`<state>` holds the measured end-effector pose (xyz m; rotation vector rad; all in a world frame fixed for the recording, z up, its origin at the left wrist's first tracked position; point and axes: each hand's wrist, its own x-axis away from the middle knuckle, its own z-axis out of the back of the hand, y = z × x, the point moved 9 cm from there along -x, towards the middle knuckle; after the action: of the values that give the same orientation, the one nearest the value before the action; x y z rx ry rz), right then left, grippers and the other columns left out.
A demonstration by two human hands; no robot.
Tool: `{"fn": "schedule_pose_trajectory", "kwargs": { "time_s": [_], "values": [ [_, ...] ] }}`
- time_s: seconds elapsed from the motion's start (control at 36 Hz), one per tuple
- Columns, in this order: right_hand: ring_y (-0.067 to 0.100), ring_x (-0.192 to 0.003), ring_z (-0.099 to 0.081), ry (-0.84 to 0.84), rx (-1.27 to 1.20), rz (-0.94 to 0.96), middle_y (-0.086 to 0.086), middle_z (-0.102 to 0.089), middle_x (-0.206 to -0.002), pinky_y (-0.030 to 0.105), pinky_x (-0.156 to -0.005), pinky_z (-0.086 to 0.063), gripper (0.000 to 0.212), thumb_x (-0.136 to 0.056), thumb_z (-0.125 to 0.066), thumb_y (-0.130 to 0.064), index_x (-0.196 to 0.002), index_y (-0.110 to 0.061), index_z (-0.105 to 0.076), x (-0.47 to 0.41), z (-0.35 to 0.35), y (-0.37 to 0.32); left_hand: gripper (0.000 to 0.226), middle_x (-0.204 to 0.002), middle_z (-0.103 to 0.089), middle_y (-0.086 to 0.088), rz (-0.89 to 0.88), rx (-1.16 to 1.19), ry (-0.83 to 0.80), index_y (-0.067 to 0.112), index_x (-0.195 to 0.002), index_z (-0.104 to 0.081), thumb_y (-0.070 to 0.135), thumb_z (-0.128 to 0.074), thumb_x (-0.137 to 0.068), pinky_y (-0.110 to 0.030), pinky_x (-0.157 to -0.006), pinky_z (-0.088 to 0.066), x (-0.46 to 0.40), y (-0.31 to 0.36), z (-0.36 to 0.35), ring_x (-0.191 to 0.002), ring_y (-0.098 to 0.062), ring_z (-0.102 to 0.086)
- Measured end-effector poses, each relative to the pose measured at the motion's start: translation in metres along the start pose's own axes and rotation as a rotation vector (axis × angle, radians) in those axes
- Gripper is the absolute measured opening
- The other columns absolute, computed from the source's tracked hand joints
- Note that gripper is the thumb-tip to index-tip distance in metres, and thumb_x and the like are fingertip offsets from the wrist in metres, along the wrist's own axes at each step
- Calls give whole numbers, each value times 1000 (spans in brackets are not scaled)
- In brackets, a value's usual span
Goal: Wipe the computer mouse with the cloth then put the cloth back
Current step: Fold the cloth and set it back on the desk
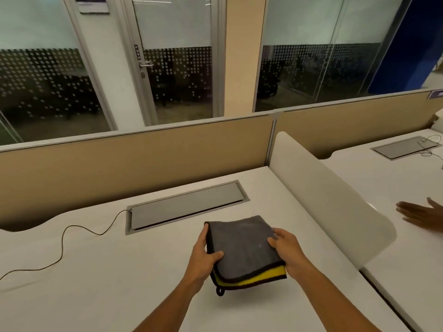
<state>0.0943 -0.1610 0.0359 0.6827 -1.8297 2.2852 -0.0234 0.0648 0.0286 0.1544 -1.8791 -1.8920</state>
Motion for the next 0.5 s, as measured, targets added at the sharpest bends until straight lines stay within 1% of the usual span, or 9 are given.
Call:
{"fn": "schedule_pose_trajectory", "kwargs": {
  "time_s": [0.08,0.14,0.19,0.25,0.31,0.39,0.44,0.47,0.5],
  "values": [
    [17,-92,-68,15,-6,71,-3,-71,-101,30,-72,-59,25,-95,-57,-6,-109,-24,-68,-32,2,-32,88,-149,-44,9,-51,6,40,33,-153,-25,-2,-69,-86,-40,-103,-50,-33,20,-4,-132,-15,-45],
    [16,-93,-68,26,-20,119,-4,-71,-102,32,-75,-60,24,-95,-59,-9,-103,-30,-66,-52,5,-53,89,-146,-44,13,-85,19,64,35,-154,-24,-2,-69,-86,-32,-97,-53,-55,33,-5,-129,-11,-46],
    [17,-96,-67,36,-26,144,-4,-70,-104,37,-81,-60,22,-95,-61,-11,-107,-29,-66,-73,7,-67,89,-143,-44,16,-108,46,95,36,-153,-24,-3,-68,-86,-17,-85,-55,-75,41,-4,-122,-4,-50],
    [16,-95,-66,54,-13,155,-5,-68,-105,34,-76,-60,21,-96,-62,-14,-111,-28,-65,-91,7,-72,89,-142,-44,17,-104,64,125,38,-152,-25,-4,-68,-86,-12,-77,-55,-90,41,-5,-119,-3,-50],
    [14,-93,-64,67,11,164,-5,-67,-107,27,-69,-57,19,-96,-62,-16,-111,-28,-64,-108,4,-71,89,-141,-44,15,-81,65,148,40,-151,-28,-6,-67,-85,-12,-74,-55,-104,34,-7,-122,-8,-48],
    [15,-95,-63,53,47,126,0,-67,-112,30,-77,-58,23,-96,-63,-13,-117,-21,-65,-133,-4,-50,85,-136,-46,12,-13,34,153,38,-149,-34,-8,-65,-84,-10,-70,-54,-118,11,-15,-122,-13,-47],
    [18,-99,-63,33,83,69,4,-67,-116,34,-87,-57,28,-94,-64,-9,-121,-18,-65,-145,-9,-28,81,-137,-49,7,48,-21,150,35,-147,-38,-10,-64,-85,-18,-80,-54,-122,-11,-18,-125,-16,-47],
    [20,-101,-62,26,110,35,5,-66,-119,35,-90,-55,30,-94,-64,-7,-123,-16,-64,-150,-10,-16,80,-141,-48,2,83,-52,146,31,-148,-39,-11,-63,-85,-23,-87,-53,-123,-23,-18,-126,-18,-46],
    [22,-102,-61,22,141,0,7,-65,-121,35,-92,-54,33,-93,-64,-6,-125,-14,-63,-153,-11,-4,79,-146,-46,-2,122,-82,138,28,-148,-39,-12,-62,-85,-25,-88,-53,-124,-35,-18,-126,-19,-46]
  ]
}}
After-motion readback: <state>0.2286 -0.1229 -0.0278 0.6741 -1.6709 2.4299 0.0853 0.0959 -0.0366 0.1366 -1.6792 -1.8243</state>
